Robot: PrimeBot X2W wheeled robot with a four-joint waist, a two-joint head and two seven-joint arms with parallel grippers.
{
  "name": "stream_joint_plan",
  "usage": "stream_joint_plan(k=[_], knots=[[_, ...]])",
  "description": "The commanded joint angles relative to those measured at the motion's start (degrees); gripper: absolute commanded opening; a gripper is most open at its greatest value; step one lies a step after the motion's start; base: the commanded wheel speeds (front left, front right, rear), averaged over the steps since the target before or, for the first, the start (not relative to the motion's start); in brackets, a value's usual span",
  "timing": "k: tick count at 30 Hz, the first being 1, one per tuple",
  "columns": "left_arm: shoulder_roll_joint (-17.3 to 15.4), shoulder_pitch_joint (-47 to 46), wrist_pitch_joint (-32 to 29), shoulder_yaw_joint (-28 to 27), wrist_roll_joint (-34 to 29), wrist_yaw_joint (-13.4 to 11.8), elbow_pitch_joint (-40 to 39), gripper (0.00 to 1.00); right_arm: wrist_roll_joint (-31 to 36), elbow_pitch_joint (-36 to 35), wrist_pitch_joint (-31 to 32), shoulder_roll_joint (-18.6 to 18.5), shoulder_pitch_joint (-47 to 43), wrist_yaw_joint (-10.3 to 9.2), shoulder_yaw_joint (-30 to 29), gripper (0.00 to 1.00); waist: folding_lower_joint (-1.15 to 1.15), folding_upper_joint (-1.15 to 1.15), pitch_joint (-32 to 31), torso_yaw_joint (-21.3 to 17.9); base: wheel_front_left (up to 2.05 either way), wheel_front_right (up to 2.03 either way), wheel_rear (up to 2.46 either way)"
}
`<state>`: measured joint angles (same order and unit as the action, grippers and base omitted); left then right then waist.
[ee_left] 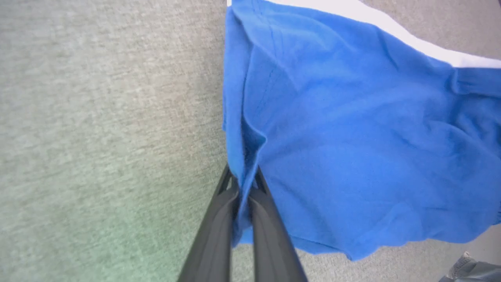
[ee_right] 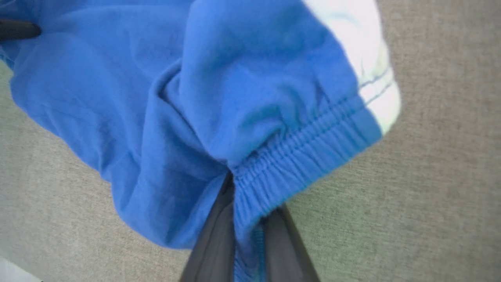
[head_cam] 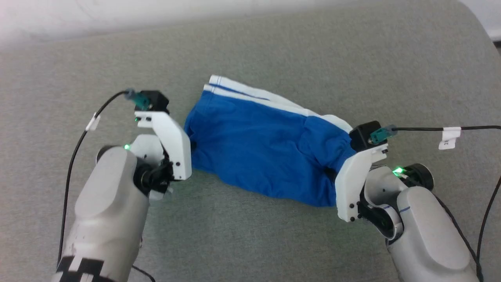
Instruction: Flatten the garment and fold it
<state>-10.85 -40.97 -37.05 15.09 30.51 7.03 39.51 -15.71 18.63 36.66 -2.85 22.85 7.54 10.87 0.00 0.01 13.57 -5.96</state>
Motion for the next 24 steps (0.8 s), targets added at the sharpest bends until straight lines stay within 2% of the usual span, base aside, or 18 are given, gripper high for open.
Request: stream_joint_plan(k=[1,7,17,22,23,24], knots=[[-0.15,1.74,0.83,-0.75,0.72,-0.01,-0.50,0.00,0.10,-0.13,0.34,-0.03,-0.84,-0.05,-0.46,0.00,0.00,-0.01,-3.15,2.77,0.00,0.00,0.00],[-0.03,9.33,3.72,-3.50,4.17,-0.48,-5.63,0.00,0.80,-1.21,4.62,-1.00,-2.95,-0.05,-1.03,0.00,0.00,-0.01,-6.79,6.60,0.00,0.00,0.00],[1.64,28.29,3.36,-5.43,8.16,-4.81,-22.28,0.00,-4.72,-5.19,12.20,-11.13,-4.85,-0.05,2.99,0.00,0.00,-0.01,-8.86,10.44,0.00,0.00,0.00],[2.73,36.11,0.30,-3.52,8.95,-6.56,-28.06,0.00,-5.15,-4.31,12.72,-12.33,-5.68,-0.05,2.48,0.00,0.00,-0.01,-9.00,10.90,0.00,0.00,0.00],[2.96,36.84,0.14,-3.53,9.17,-7.00,-28.69,0.00,-5.15,-3.89,12.49,-12.02,-6.03,-0.05,2.10,0.23,0.00,-0.01,-9.06,10.91,0.00,0.00,0.00],[3.22,37.30,0.20,-3.72,9.45,-7.40,-29.28,0.18,-5.03,-3.49,12.30,-11.72,-6.40,-0.05,1.88,0.75,0.00,-0.01,-9.13,10.92,0.00,0.00,0.00]])
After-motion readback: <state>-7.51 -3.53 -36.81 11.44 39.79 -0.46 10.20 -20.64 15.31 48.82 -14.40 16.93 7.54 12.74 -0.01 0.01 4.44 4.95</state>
